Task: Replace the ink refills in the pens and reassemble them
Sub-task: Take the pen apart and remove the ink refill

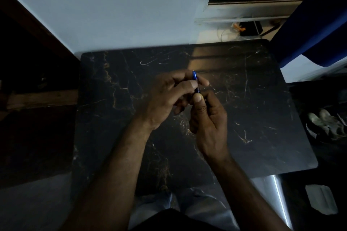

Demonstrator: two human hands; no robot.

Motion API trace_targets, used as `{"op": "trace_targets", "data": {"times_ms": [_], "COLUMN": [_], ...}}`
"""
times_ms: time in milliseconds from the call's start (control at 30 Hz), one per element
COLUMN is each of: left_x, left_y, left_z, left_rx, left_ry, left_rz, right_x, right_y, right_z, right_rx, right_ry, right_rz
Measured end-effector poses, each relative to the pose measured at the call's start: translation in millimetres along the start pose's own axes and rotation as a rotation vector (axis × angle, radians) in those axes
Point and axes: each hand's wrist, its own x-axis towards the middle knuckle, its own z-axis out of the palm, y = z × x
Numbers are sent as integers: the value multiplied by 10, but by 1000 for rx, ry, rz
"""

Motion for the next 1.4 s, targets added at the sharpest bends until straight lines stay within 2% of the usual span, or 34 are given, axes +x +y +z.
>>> {"op": "trace_targets", "data": {"times_ms": [200,233,333,400,600,700,833,867,933,967,1033,1100,1167,1333,1400], "left_x": [-15,-22,-60,-78,-6,37,27,7,-61,-96,-161,-185,-145,46,115], "left_y": [-13,-26,-36,-36,20,50,16,-25,-135,-197,-302,-338,-334,-318,-315], "left_z": [123,130,46,-40,-226,-302,-661,-748,-805,-769,-612,-440,-300,-339,-478], "left_rx": [38,18,-40,-30,-49,-179,-604,-650,-574,-502,-422,-344,-213,-59,-87], "left_ry": [205,202,59,37,278,307,455,494,529,500,323,107,-8,-7,29], "left_rz": [-30,-36,-37,-44,-19,-17,-46,-86,-242,-328,-425,-403,-307,-223,-175], "right_x": [-6,-8,4,14,-72,-80,-98,-107,-122,-126,-115,-94,-67,-36,-45], "right_y": [71,81,89,86,133,131,181,203,256,286,334,367,380,390,415], "right_z": [-22,-12,-20,-51,19,49,31,27,20,17,16,13,13,3,-11], "right_rx": [-46,-54,-46,-65,-125,-118,-107,-94,-67,-60,-56,-37,-29,-26,-49], "right_ry": [-20,-23,-48,-45,-84,-88,-88,-91,-92,-89,-74,-55,-53,-52,-55], "right_rz": [12,13,-8,2,36,52,47,54,76,91,136,171,161,150,161]}}
